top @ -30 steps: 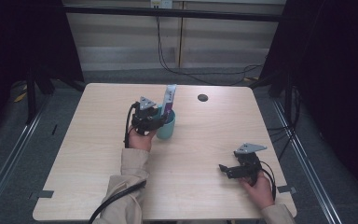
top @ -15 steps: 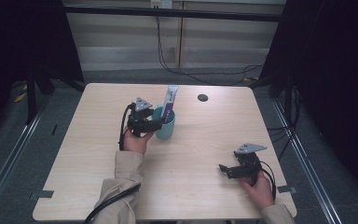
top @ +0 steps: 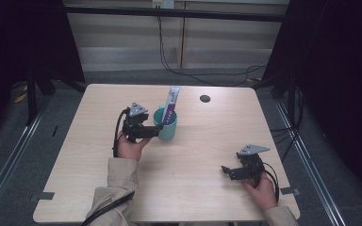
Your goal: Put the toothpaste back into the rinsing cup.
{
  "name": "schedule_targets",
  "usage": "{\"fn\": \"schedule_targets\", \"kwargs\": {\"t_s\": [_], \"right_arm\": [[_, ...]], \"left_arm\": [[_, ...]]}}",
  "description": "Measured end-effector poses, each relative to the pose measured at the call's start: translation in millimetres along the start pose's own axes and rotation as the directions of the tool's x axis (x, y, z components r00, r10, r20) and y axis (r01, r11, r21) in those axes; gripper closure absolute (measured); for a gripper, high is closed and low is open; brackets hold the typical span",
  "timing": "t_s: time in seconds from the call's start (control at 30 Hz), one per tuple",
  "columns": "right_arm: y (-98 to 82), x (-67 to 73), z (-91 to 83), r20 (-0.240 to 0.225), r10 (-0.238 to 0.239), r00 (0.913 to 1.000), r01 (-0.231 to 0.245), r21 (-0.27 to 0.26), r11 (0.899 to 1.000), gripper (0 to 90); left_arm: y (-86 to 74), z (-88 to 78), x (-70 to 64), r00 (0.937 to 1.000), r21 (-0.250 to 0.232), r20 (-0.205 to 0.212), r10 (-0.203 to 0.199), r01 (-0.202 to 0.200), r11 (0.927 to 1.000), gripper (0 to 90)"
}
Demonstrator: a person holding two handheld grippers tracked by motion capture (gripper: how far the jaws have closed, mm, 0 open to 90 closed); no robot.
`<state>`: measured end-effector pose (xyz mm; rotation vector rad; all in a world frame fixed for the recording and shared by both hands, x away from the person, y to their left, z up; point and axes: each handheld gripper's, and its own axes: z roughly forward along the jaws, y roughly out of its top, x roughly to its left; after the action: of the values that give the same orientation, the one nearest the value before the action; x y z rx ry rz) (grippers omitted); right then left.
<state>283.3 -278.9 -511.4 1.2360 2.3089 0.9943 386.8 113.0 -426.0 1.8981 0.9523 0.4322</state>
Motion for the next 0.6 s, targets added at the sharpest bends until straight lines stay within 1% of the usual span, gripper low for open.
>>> {"fn": "schedule_targets", "kwargs": {"t_s": [0.03,0.13,0.23,0.27,0.33,0.4,0.47,0.53,0.6], "right_arm": [[0.0,0.0,0.0,0.0,0.0,1.0,0.0,0.0,1.0,11.4],[0.0,0.0,0.0,0.0,-0.001,1.0,0.001,0.0,1.0,11.4],[0.0,-0.1,0.0,0.0,-0.002,1.0,0.002,0.0,1.0,11.3],[-0.1,-0.1,0.0,0.0,-0.002,1.0,0.002,-0.001,1.0,11.3],[0.0,-0.1,0.0,0.0,-0.001,1.0,0.001,0.0,1.0,11.3],[0.0,0.0,0.0,0.0,0.0,1.0,0.0,0.0,1.0,11.4],[0.0,-0.1,0.0,0.0,-0.002,1.0,0.002,0.0,1.0,11.4],[0.0,0.0,0.1,0.0,0.0,1.0,0.0,-0.001,1.0,11.4],[0.0,0.1,0.1,0.0,0.001,1.0,-0.001,-0.001,1.0,11.4]], "left_arm": [[-1.3,-1.1,1.0,0.9999,-0.005,0.005,-0.01,0.01,0.9999,26.5],[-5.1,-4.9,4.4,0.9997,-0.01,0.02,-0.014,0.015,0.9998,23.6],[-9.9,-8.4,8.4,0.9994,-0.002,0.027,-0.023,0.023,0.9997,21.8],[-13.2,-11.8,11.6,0.9988,0.003,0.031,-0.037,0.037,0.9993,21.5],[-14.3,-13.5,12.7,0.9988,0.005,0.029,-0.04,0.04,0.9992,21.5],[-16.6,-17.2,14.8,0.9992,0.007,0.025,-0.031,0.031,0.9995,21.4],[-18.6,-20.1,17.5,0.9988,0.006,0.024,-0.042,0.042,0.9991,21.1],[-20.5,-22.9,19.9,0.9987,0.006,0.025,-0.044,0.044,0.999,20.7],[-23.6,-26.8,22.7,0.999,0.018,0.019,-0.04,0.04,0.999,20.6]]}}
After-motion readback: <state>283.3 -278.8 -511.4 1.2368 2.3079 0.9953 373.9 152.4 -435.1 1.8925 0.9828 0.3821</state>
